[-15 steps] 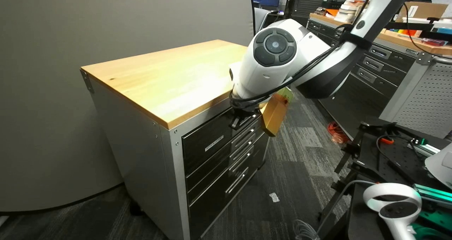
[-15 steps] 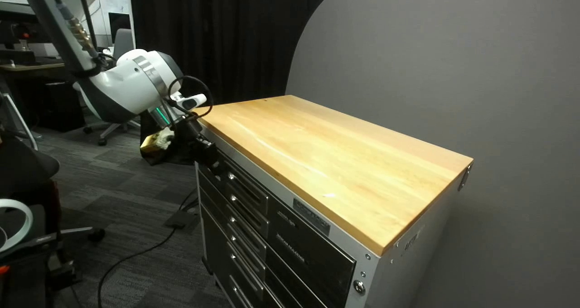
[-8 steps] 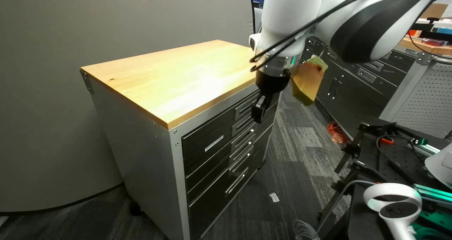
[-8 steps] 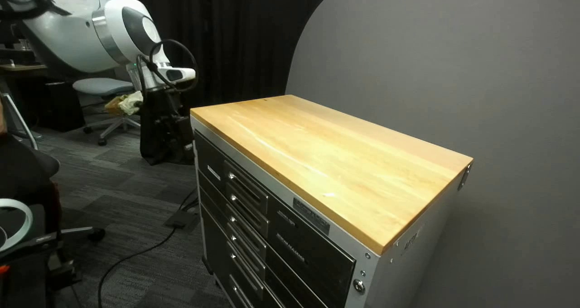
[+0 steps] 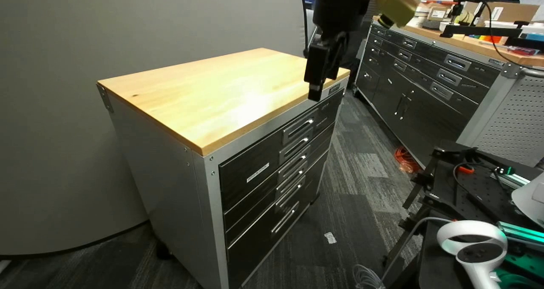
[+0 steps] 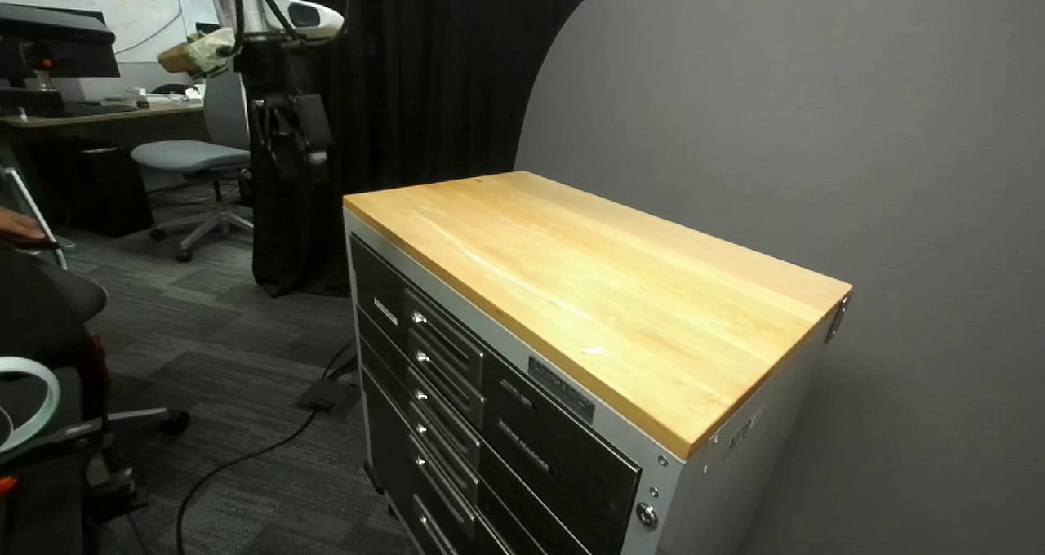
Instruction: Put the screwdriver in the drawer then close it
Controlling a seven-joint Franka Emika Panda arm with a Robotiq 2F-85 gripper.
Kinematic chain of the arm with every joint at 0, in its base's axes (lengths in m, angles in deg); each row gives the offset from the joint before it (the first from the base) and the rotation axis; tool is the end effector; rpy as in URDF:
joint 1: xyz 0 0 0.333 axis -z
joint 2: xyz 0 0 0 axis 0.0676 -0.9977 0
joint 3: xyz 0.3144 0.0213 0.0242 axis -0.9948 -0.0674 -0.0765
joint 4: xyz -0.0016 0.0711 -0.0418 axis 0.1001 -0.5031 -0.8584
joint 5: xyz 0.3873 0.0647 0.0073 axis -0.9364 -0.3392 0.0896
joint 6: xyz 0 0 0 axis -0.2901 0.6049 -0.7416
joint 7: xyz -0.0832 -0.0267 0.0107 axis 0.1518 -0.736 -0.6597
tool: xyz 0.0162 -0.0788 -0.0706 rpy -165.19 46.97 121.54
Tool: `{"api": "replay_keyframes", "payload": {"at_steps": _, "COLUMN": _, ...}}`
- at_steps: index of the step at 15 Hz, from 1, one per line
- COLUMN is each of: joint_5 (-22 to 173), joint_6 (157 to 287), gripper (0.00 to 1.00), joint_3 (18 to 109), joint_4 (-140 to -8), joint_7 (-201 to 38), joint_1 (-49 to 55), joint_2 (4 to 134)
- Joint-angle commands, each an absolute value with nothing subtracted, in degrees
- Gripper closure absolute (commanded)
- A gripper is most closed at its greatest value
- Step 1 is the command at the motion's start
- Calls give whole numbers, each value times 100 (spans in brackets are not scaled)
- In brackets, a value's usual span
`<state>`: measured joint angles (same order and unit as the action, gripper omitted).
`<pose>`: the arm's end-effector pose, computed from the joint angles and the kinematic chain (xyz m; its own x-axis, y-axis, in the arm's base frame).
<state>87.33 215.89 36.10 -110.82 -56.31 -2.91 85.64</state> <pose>0.4522 0.2538 0.3615 0.9810 0.1798 0.0727 0.1635 -0.9684 0.1885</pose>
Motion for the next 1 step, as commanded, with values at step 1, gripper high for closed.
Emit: {"api": "replay_keyframes", "payload": {"at_steps": 1, "joint_5": 8725, "joint_6": 21594, "gripper": 0, "joint_3": 3962, "joint_4": -11128, "joint_7": -5641, "joint_1": -635, "joint_2": 8535}}
